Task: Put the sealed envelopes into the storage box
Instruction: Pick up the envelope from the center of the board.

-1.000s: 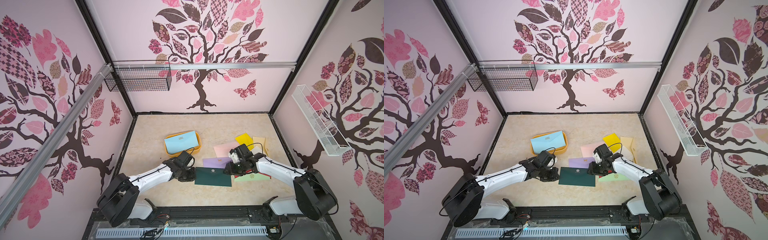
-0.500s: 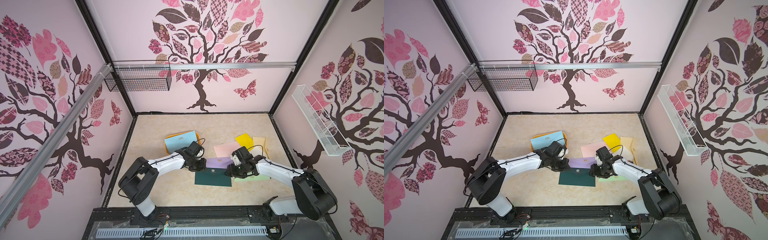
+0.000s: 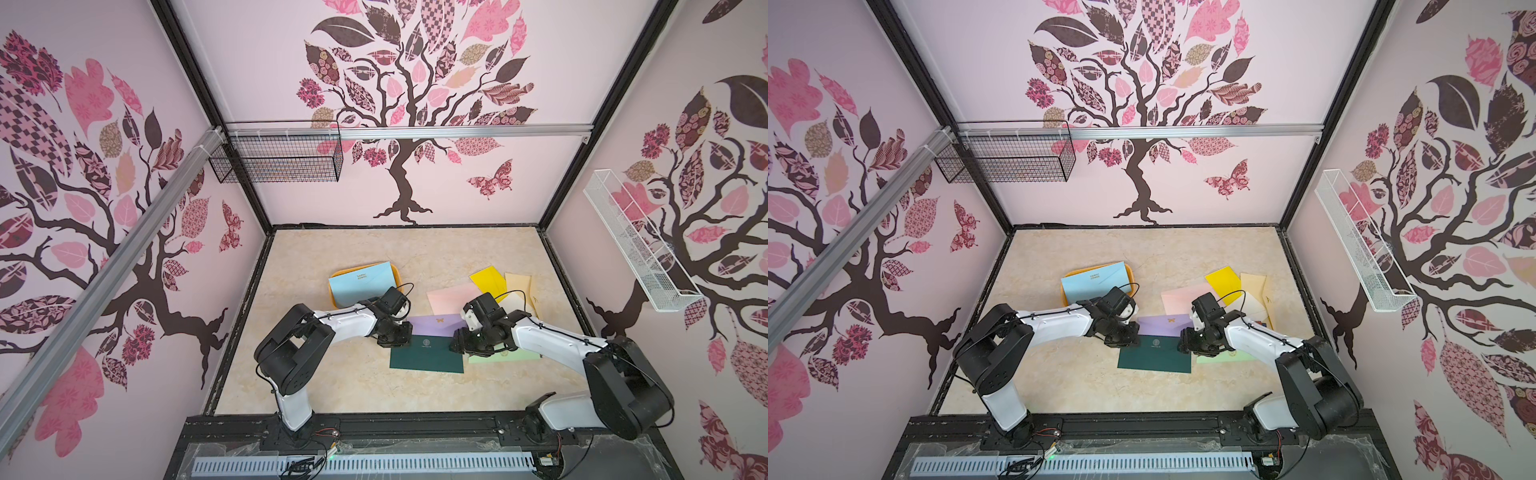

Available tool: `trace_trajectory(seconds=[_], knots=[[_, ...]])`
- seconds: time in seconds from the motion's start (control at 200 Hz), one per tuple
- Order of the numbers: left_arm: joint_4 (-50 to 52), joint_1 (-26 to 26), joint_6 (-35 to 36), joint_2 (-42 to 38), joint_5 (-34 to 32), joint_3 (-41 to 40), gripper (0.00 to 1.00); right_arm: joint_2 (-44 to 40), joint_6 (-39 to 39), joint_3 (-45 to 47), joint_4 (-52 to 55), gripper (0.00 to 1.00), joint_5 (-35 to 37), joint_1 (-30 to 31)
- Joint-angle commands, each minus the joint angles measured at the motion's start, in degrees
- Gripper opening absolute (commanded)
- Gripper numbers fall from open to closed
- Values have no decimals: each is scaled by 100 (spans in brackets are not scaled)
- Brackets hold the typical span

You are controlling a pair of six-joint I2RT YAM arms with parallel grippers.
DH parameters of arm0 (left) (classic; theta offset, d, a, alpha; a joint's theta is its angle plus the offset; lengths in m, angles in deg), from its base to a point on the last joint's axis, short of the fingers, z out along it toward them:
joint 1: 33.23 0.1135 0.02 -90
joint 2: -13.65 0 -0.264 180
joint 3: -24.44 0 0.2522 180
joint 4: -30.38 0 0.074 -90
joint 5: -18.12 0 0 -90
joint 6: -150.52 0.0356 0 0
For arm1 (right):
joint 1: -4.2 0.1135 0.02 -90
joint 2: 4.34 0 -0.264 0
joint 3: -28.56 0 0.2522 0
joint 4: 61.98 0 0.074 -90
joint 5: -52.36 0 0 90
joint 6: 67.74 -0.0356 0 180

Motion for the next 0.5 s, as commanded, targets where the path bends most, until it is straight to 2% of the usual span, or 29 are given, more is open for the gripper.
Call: trace_trajectory(seconds=[0.0, 0.16, 0.345, 0.495], knots=[[67, -30, 52, 186, -351, -244, 0, 282, -59, 32, -151, 64, 210, -16], [140, -29, 18, -18, -562, -497, 0, 315, -232, 43, -426, 64, -181, -25], [85, -29, -59, -206, -616, -813, 0, 502, -303, -82, -454, 64, -137, -25], [129, -29, -128, -343, -747, -957, 0, 681, -147, -208, -334, 64, 186, -31]])
